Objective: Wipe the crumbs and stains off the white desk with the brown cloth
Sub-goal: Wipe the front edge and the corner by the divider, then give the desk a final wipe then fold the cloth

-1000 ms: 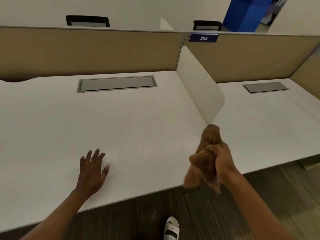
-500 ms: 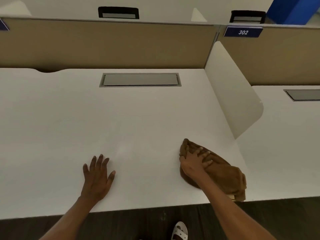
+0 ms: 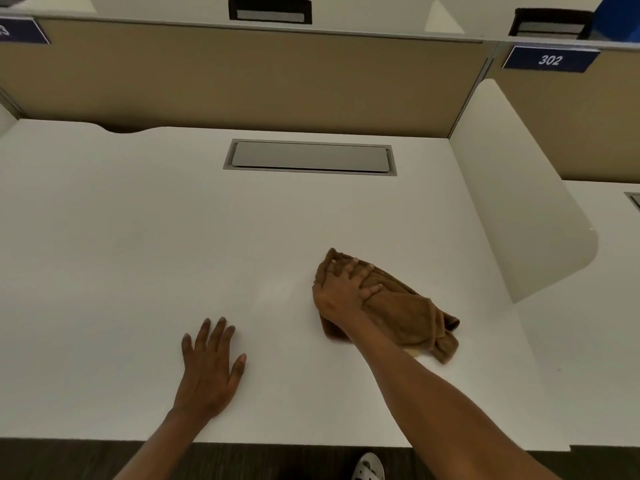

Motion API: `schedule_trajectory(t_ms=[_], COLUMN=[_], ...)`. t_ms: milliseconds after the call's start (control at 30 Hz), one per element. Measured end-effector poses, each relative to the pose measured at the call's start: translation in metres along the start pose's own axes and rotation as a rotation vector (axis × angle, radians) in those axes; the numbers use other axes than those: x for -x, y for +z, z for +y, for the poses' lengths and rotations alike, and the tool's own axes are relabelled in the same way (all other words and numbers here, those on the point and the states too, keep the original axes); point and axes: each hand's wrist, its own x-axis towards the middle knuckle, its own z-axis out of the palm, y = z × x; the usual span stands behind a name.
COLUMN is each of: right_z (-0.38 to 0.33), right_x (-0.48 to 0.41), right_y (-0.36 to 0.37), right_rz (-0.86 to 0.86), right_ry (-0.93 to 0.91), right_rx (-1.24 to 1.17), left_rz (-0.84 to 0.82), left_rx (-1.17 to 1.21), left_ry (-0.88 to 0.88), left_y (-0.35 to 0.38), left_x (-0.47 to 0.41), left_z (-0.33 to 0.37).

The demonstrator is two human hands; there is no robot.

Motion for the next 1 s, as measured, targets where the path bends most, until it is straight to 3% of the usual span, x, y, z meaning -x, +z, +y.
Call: schedule_trajectory(t_ms=[533, 867, 1000], right_z=[-0.045, -0.025, -0.007], right_x=[0.046, 0.111, 0.137], right_y=[0.031, 0.035, 0.036], right_rz=[-0.148, -0.268, -0.339], right_ry=[-0.562, -0.708, -0.755], right_rx=[0.214, 0.287, 0.247], left_rz=[0.008, -0.023, -0.021], left_rx=[0.065, 0.027, 0.063], left_ry=[-0.001, 0.016, 0.188], left_y=[-0.004, -0.010, -0.010], left_x=[0.001, 0.004, 0.013], left_z=[0.000, 0.002, 0.005])
